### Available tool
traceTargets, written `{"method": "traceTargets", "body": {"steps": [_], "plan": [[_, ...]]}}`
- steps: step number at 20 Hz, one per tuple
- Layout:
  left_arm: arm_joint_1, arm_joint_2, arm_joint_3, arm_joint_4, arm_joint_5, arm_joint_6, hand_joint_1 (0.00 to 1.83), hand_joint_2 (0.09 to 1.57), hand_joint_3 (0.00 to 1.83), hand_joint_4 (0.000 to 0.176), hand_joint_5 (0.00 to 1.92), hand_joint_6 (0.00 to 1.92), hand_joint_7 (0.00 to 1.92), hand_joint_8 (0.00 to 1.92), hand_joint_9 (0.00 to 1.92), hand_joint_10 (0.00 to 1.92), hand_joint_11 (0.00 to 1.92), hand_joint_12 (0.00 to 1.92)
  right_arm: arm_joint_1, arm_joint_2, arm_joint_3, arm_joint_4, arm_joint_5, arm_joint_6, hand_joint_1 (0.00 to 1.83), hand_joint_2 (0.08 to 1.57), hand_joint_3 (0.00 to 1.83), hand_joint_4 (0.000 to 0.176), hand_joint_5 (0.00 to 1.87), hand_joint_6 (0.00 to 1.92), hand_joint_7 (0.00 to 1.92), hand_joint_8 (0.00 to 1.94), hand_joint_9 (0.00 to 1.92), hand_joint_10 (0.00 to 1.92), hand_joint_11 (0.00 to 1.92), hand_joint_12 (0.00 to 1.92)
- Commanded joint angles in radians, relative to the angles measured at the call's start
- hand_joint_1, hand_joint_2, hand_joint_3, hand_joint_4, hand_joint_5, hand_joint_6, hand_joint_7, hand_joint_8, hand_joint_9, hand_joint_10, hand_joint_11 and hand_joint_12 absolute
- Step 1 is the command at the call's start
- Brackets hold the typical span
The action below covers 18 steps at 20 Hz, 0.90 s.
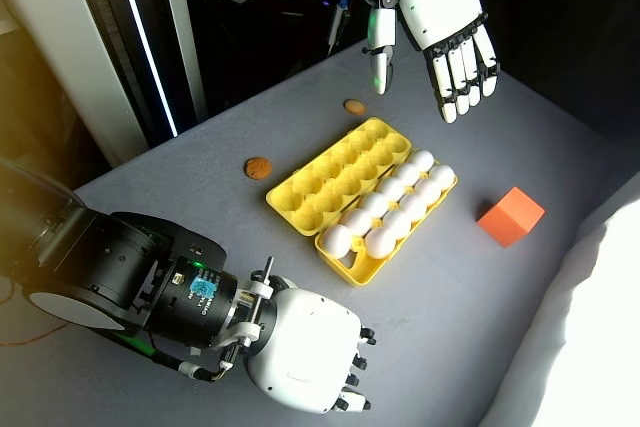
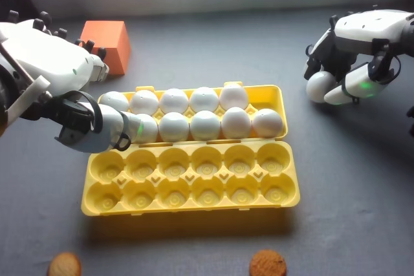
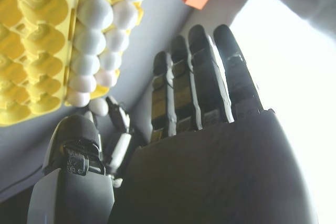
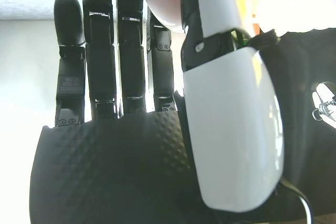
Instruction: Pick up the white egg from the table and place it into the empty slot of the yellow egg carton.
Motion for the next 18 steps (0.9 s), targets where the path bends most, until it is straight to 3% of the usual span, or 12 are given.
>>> {"method": "traceTargets", "body": {"steps": [1,3,18], "plan": [[-0.008,0.008,-0.004,0.083,-0.010,0.006,0.00,1.22,0.00,0.000,0.31,0.00,0.36,0.00,0.35,0.00,0.00,0.60,0.013,0.013,0.006,0.008,0.095,0.006,1.33,1.14,0.00,0.000,0.90,1.11,0.95,0.96,0.85,1.16,0.43,1.46],[-0.008,0.008,-0.004,0.085,-0.010,0.006,0.00,1.23,0.00,0.000,0.32,0.00,0.38,0.00,0.37,0.00,0.00,0.63,0.022,0.014,0.006,0.008,0.096,0.006,1.36,1.14,0.00,0.000,0.91,1.09,0.94,0.97,0.83,1.32,0.46,1.46],[-0.011,-0.006,-0.003,0.078,-0.061,0.006,0.00,1.23,0.00,0.000,0.35,0.01,0.39,0.00,0.36,0.00,0.00,0.64,0.057,0.024,0.005,0.008,0.105,0.056,1.36,1.13,0.00,0.000,0.93,1.06,0.95,0.95,0.84,1.32,0.48,1.44]]}}
